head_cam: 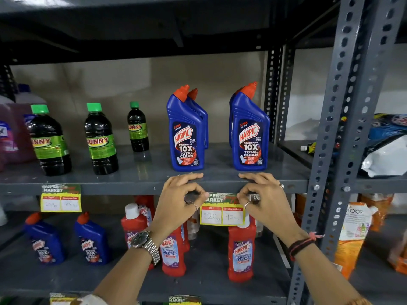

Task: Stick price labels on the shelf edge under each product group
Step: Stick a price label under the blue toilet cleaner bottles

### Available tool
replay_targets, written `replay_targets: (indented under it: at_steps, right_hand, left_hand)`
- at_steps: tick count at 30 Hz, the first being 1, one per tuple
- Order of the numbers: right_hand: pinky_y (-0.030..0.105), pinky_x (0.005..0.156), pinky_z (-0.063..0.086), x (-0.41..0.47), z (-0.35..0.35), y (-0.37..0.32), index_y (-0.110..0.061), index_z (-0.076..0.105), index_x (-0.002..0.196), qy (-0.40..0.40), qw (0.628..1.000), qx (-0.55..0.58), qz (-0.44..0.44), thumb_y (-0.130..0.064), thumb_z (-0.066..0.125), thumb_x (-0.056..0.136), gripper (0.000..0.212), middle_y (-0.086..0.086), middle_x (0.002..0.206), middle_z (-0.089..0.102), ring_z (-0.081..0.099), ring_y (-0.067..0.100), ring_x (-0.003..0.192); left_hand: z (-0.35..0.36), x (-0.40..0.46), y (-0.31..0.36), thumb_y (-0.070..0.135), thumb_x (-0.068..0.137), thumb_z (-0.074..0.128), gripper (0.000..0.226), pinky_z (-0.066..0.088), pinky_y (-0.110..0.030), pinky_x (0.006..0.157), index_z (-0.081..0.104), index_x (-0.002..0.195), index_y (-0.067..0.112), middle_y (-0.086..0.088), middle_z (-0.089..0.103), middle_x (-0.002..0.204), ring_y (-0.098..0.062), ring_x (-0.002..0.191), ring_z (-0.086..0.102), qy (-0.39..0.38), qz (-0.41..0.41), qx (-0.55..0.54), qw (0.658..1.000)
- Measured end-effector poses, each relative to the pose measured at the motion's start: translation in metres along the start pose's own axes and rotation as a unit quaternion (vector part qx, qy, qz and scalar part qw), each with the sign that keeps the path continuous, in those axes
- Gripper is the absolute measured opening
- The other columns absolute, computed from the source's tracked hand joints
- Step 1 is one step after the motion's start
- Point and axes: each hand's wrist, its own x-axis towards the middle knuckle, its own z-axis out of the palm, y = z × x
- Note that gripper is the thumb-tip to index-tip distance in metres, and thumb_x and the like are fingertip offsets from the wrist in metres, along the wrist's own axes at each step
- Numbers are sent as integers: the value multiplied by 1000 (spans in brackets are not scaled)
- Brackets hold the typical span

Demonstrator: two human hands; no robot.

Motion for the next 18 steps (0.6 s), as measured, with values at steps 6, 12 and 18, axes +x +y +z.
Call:
replay_targets:
  at_steps: [6,12,18]
  right_hand:
    - [25,84,31,4,3,-3,-20,66,80,47,999,7,11,-23,70,79,5,-8,106,69,44,2,103]
    - [28,82,36,6,10,-8,-15,66,81,91,994,13,52,-23,69,80,9,-3,98,71,46,5,97]
    - [29,75,39,8,17,-17,-18,53,95,108,988,1,111,-37,77,71,38,3,96,61,52,18,97]
  left_hand:
    - [2,4,6,46,82,65,11,34,-35,102,65,77,36,27,63,111,7,103,56,53,-22,-2,998]
    - [4,10,11,44,81,66,14,43,-42,93,65,76,31,21,69,99,3,92,61,81,-31,5,996]
    - [9,12,17,41,75,74,25,46,-42,90,58,78,22,13,72,94,-3,88,64,116,-60,15,991]
